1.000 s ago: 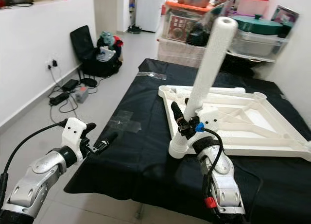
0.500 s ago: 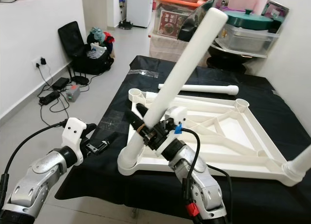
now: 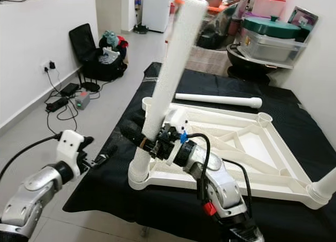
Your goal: Building children table
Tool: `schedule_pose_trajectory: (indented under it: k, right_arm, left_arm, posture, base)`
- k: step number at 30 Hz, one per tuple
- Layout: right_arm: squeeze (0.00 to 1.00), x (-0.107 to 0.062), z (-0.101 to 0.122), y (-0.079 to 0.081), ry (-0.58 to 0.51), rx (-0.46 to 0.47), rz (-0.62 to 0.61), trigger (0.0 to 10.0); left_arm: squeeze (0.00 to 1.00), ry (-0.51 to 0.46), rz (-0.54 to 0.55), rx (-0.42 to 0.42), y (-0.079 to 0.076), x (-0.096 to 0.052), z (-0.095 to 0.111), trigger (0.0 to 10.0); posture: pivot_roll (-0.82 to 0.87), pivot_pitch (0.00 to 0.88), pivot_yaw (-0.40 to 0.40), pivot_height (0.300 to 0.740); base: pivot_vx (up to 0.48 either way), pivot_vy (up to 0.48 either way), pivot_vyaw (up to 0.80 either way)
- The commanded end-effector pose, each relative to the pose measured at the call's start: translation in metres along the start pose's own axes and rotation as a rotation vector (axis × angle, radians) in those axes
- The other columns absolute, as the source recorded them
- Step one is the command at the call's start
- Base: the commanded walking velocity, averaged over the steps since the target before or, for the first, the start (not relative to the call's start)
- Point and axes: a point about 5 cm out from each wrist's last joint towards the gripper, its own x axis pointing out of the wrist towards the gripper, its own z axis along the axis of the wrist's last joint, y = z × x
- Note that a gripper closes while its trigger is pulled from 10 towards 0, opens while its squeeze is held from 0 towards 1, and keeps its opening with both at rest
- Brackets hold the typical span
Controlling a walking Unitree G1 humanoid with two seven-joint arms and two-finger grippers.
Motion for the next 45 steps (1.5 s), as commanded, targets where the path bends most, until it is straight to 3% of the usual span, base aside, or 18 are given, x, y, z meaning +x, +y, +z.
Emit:
schedule_pose_trajectory:
  k: [1,10,20,28,35,40,45]
  right_arm:
    - [0.00,0.006,-0.016,0.009,0.072,0.111,0.140,10.0]
    - [0.00,0.021,-0.016,0.004,0.063,0.176,0.288,10.0]
    - [0.00,0.037,-0.021,-0.005,0.048,0.201,0.312,10.0]
    - [0.00,0.033,-0.020,-0.013,0.030,0.170,0.257,10.0]
    - [0.00,0.015,0.012,-0.041,-0.052,0.120,0.160,10.0]
    - [0.00,0.010,0.041,-0.046,-0.200,0.176,0.153,10.0]
    - [0.00,0.007,0.043,-0.046,-0.206,0.160,0.146,10.0]
  left_arm:
    - [0.00,0.026,-0.009,-0.022,-0.002,-0.003,-0.006,10.0]
    - [0.00,0.037,0.005,-0.058,-0.005,-0.009,-0.011,10.0]
    - [0.00,0.041,0.028,-0.076,-0.003,-0.012,-0.013,10.0]
    - [0.00,0.049,0.034,-0.076,-0.002,-0.014,-0.015,10.0]
    - [0.00,0.046,0.011,-0.080,-0.005,-0.009,-0.014,10.0]
    - [0.00,0.051,0.002,-0.083,-0.007,-0.009,-0.016,10.0]
    - [0.00,0.054,-0.005,-0.083,-0.007,-0.008,-0.016,10.0]
  posture:
    - [0.13,0.000,-0.181,0.740]
    - [0.17,0.000,-0.209,0.740]
    - [0.20,0.000,-0.229,0.740]
    - [0.19,0.000,-0.221,0.740]
    - [0.17,0.000,-0.202,0.740]
    - [0.16,0.000,-0.190,0.740]
    - [0.16,0.000,-0.186,0.740]
  base:
    - [0.000,0.000,0.00]
    - [0.000,0.000,0.00]
    - [0.000,0.000,0.00]
    - [0.000,0.000,0.00]
    - [0.000,0.000,0.00]
    - [0.000,0.000,0.00]
    - [0.000,0.000,0.00]
